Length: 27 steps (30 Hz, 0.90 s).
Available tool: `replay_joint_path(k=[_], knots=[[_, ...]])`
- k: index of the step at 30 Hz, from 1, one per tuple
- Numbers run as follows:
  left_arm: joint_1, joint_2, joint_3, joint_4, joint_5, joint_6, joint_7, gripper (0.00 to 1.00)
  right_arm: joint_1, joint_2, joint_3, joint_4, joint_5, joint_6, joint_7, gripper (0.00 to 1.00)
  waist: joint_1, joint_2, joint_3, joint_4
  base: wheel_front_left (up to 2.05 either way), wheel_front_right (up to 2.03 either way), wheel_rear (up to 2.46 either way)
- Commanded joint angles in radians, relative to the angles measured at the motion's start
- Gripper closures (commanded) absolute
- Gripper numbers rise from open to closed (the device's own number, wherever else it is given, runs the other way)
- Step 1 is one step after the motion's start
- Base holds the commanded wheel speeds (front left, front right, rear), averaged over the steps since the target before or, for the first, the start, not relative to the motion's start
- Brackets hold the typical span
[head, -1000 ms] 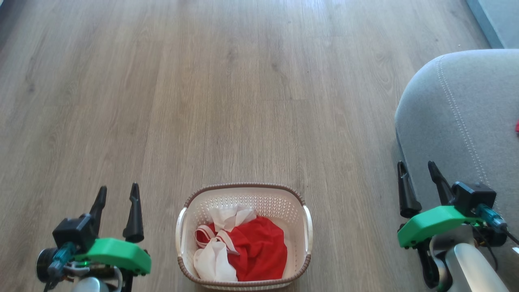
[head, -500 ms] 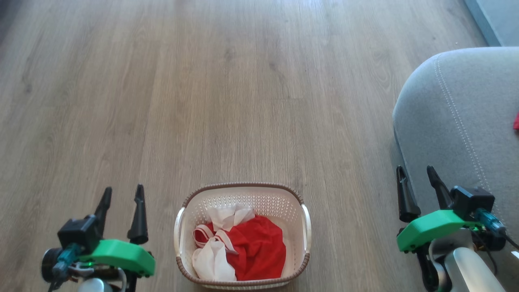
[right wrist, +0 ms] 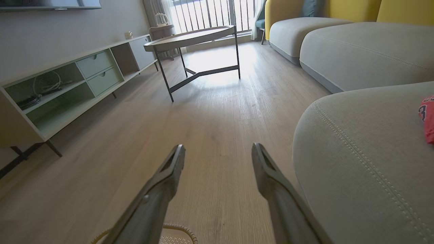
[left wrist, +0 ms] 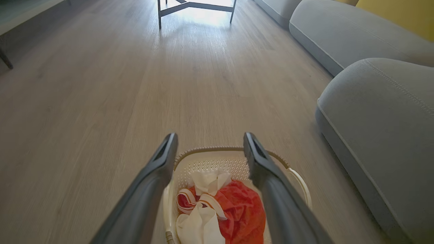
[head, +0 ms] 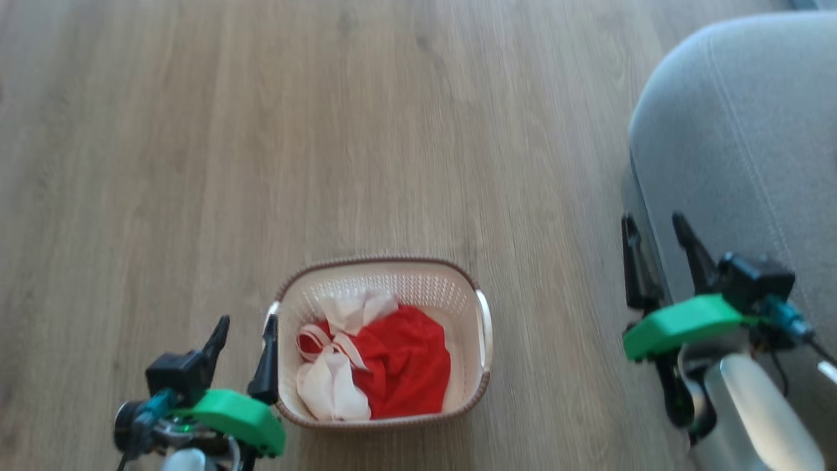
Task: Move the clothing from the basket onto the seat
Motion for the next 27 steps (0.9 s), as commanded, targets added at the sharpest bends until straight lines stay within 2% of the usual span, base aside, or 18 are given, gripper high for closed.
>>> replay_joint_path(k=[1,16,27], knots=[[-0.068,0.004,0.014,-0.011,-0.011,-0.006,-0.005,0.0,-0.059,-0.016,0.024,-0.046,0.005,0.007,-0.005,0.0,0.0,-0.0001,0.065,-0.029,0.0,0.0,0.0],[-0.368,0.004,-0.193,0.281,-0.018,-0.006,-0.005,0.0,-0.253,-0.034,0.063,-0.141,0.019,0.007,-0.005,0.0,0.0,-0.0001,0.451,-0.135,0.0,0.0,0.0],[-0.598,0.004,-0.277,0.573,-0.024,-0.002,-0.005,0.0,-0.315,-0.043,0.062,-0.159,0.014,0.007,-0.005,0.0,0.0,-0.0001,0.605,-0.174,0.0,0.0,0.0]])
